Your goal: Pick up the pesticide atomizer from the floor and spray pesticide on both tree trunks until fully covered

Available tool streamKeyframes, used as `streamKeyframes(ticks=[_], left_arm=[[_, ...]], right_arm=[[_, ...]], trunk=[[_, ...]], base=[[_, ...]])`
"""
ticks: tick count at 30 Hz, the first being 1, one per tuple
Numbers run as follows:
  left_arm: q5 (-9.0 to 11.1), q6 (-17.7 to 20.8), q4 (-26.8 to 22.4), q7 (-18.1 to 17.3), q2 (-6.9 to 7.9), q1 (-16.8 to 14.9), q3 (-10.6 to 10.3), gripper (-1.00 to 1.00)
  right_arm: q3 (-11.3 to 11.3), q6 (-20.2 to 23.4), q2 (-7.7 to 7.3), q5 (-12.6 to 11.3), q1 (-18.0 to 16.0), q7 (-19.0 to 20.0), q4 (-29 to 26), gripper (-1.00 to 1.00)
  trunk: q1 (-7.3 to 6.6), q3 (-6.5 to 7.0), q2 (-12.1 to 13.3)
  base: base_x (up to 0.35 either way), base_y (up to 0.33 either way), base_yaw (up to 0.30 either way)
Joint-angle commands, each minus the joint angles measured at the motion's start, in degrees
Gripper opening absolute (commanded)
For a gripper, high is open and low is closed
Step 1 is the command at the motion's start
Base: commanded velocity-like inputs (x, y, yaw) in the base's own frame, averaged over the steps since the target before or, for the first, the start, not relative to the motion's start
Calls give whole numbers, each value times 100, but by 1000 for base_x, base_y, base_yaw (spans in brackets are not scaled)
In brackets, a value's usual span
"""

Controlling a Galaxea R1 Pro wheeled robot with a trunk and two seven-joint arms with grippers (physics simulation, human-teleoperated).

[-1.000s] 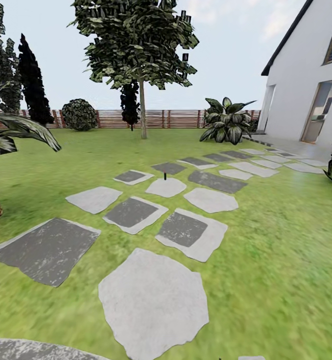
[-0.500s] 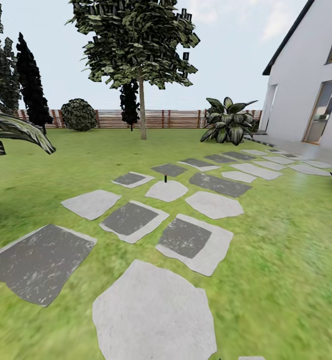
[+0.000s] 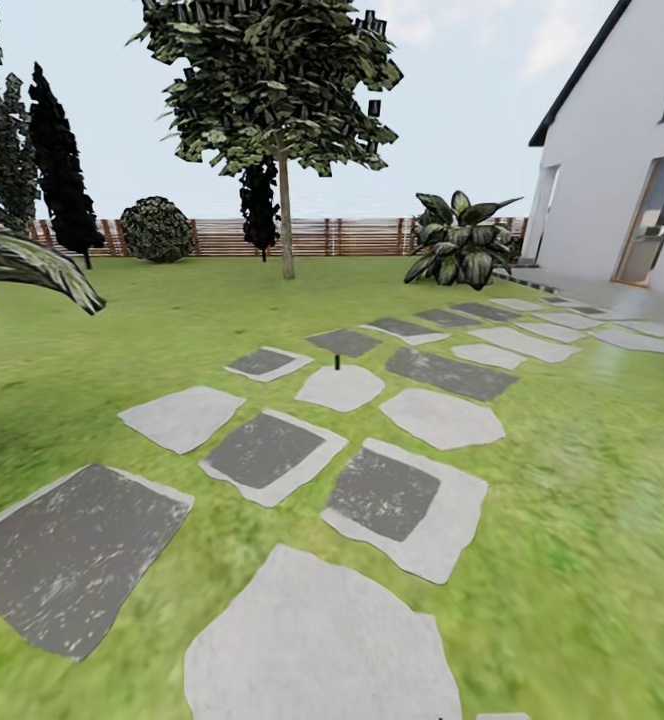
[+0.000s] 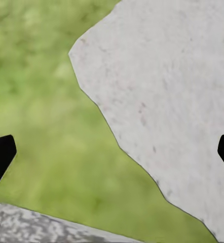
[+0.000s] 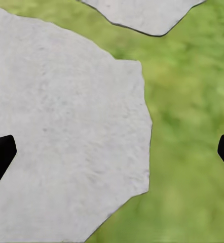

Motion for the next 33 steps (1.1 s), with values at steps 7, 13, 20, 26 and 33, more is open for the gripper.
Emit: streamKeyframes(ticks=[7,13,20,26,33], left_arm=[[-2,-18,5,-2,-2,-3,20,100],[-2,-18,3,-2,-2,-3,20,100],[-2,-18,1,-2,-2,-3,20,100],[-2,-18,1,-2,-2,-3,20,100],[-2,-18,1,-2,-2,-3,20,100]], right_arm=[[0,-18,-1,3,-3,-2,2,100],[0,-22,-1,3,-3,-2,3,100],[0,-20,-1,3,-3,-2,2,100],[0,-24,-1,3,-3,-2,2,100],[0,-22,-1,3,-3,-2,2,100]], trunk=[[2,-6,-2],[2,-6,-2],[2,-6,-2],[2,-6,-2],[2,-6,-2]], base=[[326,119,0],[326,93,0],[326,87,0],[326,78,0],[326,21,0]])
